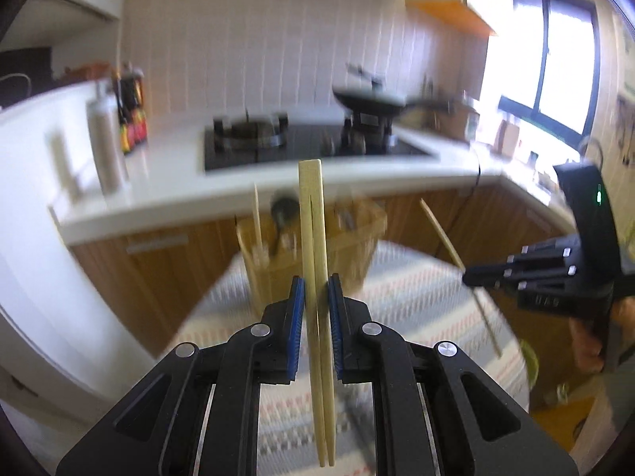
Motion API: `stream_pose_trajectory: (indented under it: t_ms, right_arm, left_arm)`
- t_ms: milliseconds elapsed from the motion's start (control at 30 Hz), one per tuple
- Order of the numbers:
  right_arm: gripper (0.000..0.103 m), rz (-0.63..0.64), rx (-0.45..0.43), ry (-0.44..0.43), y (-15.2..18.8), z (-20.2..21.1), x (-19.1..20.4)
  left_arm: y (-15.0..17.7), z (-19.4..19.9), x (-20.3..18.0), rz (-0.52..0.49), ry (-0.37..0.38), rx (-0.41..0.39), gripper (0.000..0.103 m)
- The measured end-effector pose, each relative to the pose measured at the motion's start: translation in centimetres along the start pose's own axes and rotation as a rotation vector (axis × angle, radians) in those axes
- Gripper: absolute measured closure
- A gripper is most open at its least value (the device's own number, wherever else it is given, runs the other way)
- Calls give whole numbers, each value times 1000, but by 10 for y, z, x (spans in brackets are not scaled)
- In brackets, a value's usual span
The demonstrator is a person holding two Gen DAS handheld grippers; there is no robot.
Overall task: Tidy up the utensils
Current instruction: 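Lift the chopsticks in both tools over the yellow basket and open both to drop them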
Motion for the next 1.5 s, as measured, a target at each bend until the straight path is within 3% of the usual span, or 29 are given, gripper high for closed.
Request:
stream_pose_trajectory:
  t_ms: [100, 333, 700, 1033, 1233, 1500]
  right_arm:
    - [99, -5, -94, -9, -28, 20, 1]
    - [99, -23, -273, -26, -87, 44, 1]
    - [99, -41, -491, -33, -148, 27, -29]
    - [99, -19, -584, -6, -163, -27, -47]
    - [99, 30, -618, 31, -155, -51, -42]
    - [99, 73, -650, 71, -146, -65, -39]
  left_arm:
    - [-32, 9, 6, 31, 15, -98, 92]
    - [-78, 9, 7, 80, 40, -245, 92]
    - [-107, -22, 23, 112, 13, -437, 92]
    - [-104, -68, 44, 122, -37, -495, 92]
    - [-93, -87, 50, 122, -66, -513, 92]
    - [-80, -109, 62, 146, -53, -478, 92]
Point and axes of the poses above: each gripper's, at about its wrist camera, not at the fingertips, and z roughly against the way its jaws point, x to its left, y to its underside, the point moved 8 cm from there along -z, roughly the way its jaws point, and after that the axes turned 3 degrees about z, right-handed, at the moved point
